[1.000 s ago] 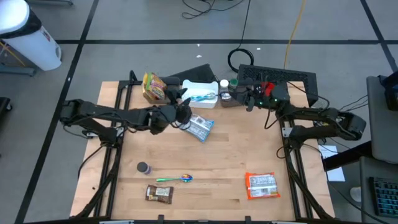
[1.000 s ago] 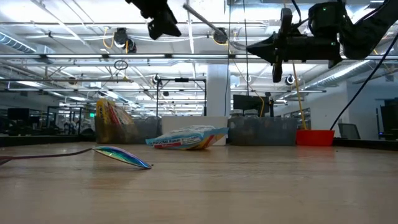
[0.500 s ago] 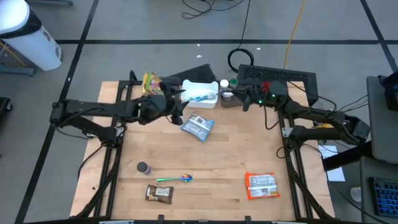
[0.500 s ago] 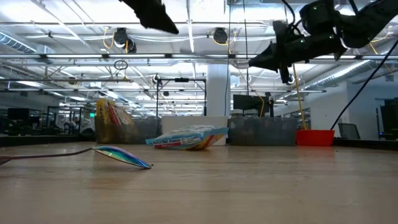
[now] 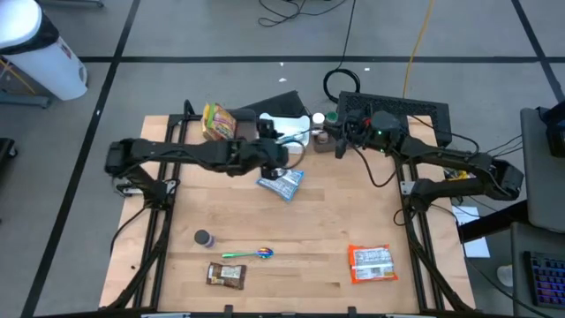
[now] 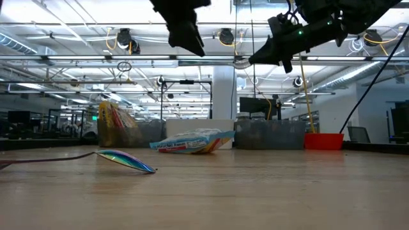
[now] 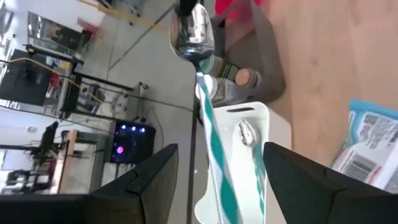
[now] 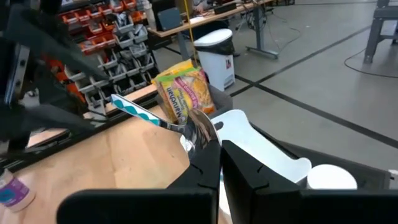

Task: Pick & Place Food Item
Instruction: Put the white and blue spoon into the white bin

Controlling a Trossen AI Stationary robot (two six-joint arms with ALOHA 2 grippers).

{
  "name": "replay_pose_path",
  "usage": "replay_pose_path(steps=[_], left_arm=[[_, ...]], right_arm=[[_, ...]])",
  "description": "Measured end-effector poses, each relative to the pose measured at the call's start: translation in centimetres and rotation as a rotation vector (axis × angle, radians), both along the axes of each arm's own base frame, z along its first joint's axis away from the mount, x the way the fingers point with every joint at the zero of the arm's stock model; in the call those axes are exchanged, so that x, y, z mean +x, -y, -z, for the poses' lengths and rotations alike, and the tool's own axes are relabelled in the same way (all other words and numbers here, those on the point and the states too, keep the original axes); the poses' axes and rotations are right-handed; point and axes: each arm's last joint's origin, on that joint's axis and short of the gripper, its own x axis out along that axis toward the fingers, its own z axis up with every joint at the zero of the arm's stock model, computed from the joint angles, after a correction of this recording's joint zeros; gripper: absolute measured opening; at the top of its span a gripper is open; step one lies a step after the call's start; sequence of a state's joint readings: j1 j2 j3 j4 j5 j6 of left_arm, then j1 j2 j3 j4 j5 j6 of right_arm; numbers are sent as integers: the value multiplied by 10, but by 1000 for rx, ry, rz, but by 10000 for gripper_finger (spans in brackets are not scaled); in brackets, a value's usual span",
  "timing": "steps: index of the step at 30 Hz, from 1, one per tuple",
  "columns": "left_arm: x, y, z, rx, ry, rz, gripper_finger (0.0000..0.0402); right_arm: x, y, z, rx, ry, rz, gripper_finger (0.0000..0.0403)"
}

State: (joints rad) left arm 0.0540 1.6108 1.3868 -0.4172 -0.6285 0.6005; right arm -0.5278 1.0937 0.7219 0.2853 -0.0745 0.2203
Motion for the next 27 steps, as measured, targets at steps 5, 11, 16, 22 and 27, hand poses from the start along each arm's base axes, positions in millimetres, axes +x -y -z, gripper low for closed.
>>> replay_pose_path(steps=[5,11,16,22,27], left_arm=[[26,-3,9,65,-73,-41,243],[44,-6,18,137,-111,-86,243],[46,-8,19,174,-111,-114,243],[47,-9,17,211,-105,-143,243],[47,-9,17,215,-109,-143,243]], right_arm=[[0,0,0,11,4,7,0],[1,0,-1,22,28,3,0],[1,0,-3,33,52,3,0],[1,0,-3,33,52,4,0],[1,0,-3,32,55,4,0]])
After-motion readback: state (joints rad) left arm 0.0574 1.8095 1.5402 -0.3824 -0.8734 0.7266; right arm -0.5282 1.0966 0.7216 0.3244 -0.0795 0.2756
